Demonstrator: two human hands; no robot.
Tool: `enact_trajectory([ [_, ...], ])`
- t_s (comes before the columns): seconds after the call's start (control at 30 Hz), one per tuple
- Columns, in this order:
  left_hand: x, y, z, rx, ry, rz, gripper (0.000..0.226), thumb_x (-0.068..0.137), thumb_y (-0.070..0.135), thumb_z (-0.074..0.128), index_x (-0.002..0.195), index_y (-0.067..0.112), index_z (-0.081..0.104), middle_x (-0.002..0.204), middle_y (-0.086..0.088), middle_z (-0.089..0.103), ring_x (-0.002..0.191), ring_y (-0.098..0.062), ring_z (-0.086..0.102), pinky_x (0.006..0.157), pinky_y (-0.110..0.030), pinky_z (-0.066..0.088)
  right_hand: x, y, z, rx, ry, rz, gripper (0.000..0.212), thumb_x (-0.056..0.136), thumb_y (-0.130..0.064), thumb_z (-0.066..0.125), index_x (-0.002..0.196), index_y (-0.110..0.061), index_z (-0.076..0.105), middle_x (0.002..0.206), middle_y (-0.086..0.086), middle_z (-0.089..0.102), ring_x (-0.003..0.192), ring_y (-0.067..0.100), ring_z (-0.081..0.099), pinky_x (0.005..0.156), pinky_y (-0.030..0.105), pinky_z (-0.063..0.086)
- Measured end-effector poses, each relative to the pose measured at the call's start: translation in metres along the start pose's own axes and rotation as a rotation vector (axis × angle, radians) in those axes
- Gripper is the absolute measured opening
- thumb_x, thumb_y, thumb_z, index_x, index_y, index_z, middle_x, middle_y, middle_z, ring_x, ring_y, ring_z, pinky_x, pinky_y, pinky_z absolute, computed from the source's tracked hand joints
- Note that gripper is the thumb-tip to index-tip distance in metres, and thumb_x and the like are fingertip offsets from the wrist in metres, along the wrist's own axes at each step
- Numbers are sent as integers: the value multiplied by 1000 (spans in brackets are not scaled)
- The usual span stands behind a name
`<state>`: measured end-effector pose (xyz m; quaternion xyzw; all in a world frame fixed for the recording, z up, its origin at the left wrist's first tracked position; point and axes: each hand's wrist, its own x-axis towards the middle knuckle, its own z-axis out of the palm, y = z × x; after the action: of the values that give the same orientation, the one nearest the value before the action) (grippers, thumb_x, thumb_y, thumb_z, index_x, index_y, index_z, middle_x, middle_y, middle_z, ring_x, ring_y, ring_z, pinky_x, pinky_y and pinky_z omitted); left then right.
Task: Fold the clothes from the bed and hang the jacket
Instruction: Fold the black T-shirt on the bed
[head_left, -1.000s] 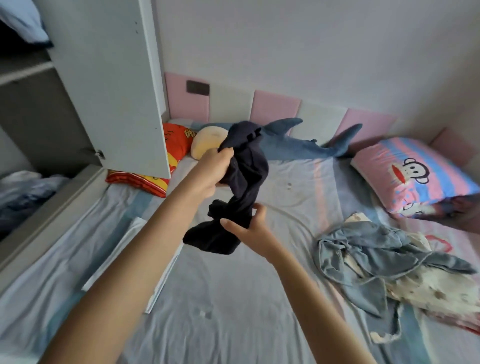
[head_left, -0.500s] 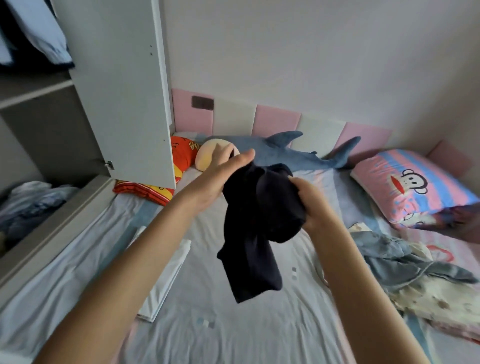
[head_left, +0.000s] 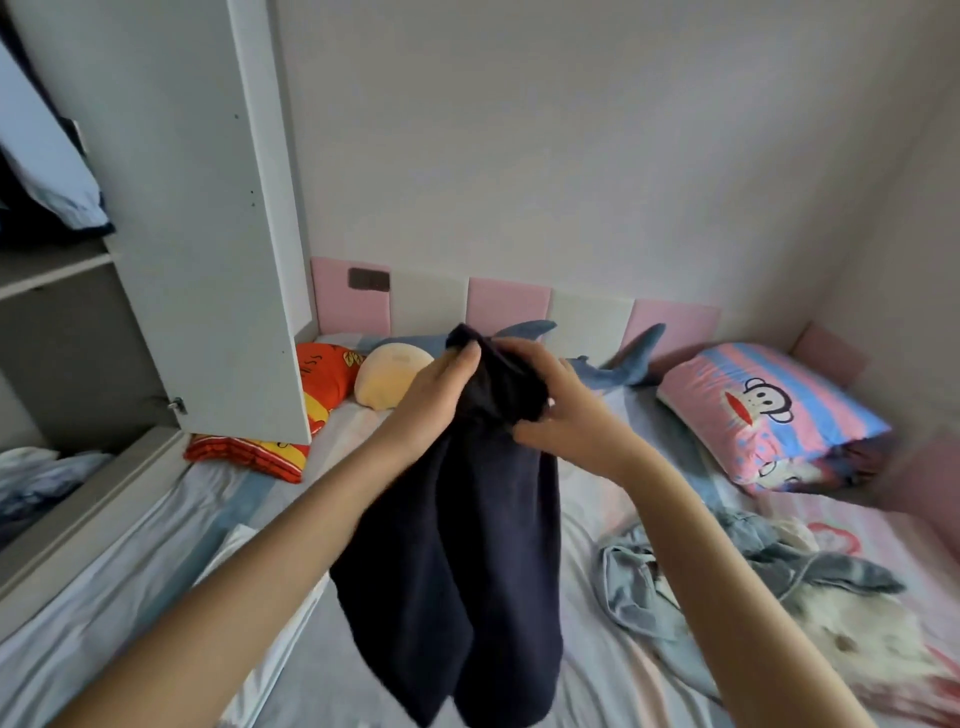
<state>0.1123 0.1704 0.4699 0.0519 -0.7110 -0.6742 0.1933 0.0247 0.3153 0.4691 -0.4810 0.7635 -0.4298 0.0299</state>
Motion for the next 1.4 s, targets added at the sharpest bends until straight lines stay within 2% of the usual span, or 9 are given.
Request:
enact_trajectory([
  [0.13, -4, 6, -4, 90, -259, -105, 61, 69, 74, 61, 114, 33, 65, 117, 17, 65, 116, -5, 57, 108, -33, 38, -6, 2, -25, -116, 315, 109, 13, 82, -5, 62, 76, -16, 57, 62, -2, 56, 57, 13, 50, 58, 31, 37],
  [0.3, -9, 13, -5, 443, -100, 223, 33, 83, 13, 70, 103, 38, 64, 101, 23, 68, 96, 10, 61, 85, -6, 41, -24, 9, -50, 240, 330, 278, 46, 92, -16, 60, 51, -7, 43, 43, 5, 43, 39, 11, 37, 48, 22, 33],
  [0.5, -11, 22, 2, 332, -49, 162, 27, 86, 3, 63, 94, 26, 73, 88, 13, 73, 88, -1, 66, 80, -15, 49, -39, 27, -68, -166, 329, 258, 5, 84, -14, 67, 88, -11, 65, 84, 3, 64, 76, 16, 57, 73, 30, 45],
  [0.6, -7, 24, 11, 332, 0, 143, 18, 79, 22, 65, 92, 28, 75, 92, 9, 74, 92, -7, 67, 86, -26, 50, -40, 14, -63, -86, 33, 70, 55, 76, -18, 78, 122, -30, 50, 122, -10, 57, 109, 0, 54, 92, 15, 42],
  [0.67, -7, 30, 17, 259, 9, 157, 15, 85, 13, 64, 92, 21, 74, 87, 6, 73, 85, -2, 67, 80, -18, 50, -37, 9, -54, -52, -15, 36, 44, 78, -20, 76, 118, -24, 57, 112, -6, 66, 104, 3, 61, 92, 20, 47],
  [0.8, -9, 39, 17, 210, -16, 180, 19, 90, 4, 58, 102, 12, 71, 91, 3, 72, 83, 0, 65, 73, -10, 48, -27, 3, -43, 26, 354, 117, 12, 85, 1, 49, 84, 3, 60, 64, 10, 55, 59, 12, 46, 57, 32, 39],
  [1.03, -12, 21, -24, 713, -391, 127, 47, 78, 42, 74, 113, 12, 63, 106, -1, 68, 96, -7, 63, 84, -21, 49, -20, -14, -79, -28, 822, 74, 23, 84, 1, 43, 88, -9, 63, 77, -1, 60, 69, 4, 48, 64, 5, 35],
  [1.27, -22, -3, -64, 773, -449, -49, 30, 65, 45, 81, 85, 25, 72, 84, -3, 70, 80, -19, 65, 72, -36, 51, -20, 2, -94, -113, 663, 98, 23, 85, 0, 44, 81, -15, 61, 70, -9, 57, 62, 4, 49, 60, 5, 35],
  [1.4, -16, -13, -66, 849, -376, -42, 20, 66, 37, 82, 66, 48, 66, 66, 17, 62, 67, -4, 56, 66, -25, 43, -28, 19, -91, -112, 684, 138, 20, 86, -5, 45, 86, -18, 62, 74, -14, 59, 65, 2, 52, 60, 6, 38],
])
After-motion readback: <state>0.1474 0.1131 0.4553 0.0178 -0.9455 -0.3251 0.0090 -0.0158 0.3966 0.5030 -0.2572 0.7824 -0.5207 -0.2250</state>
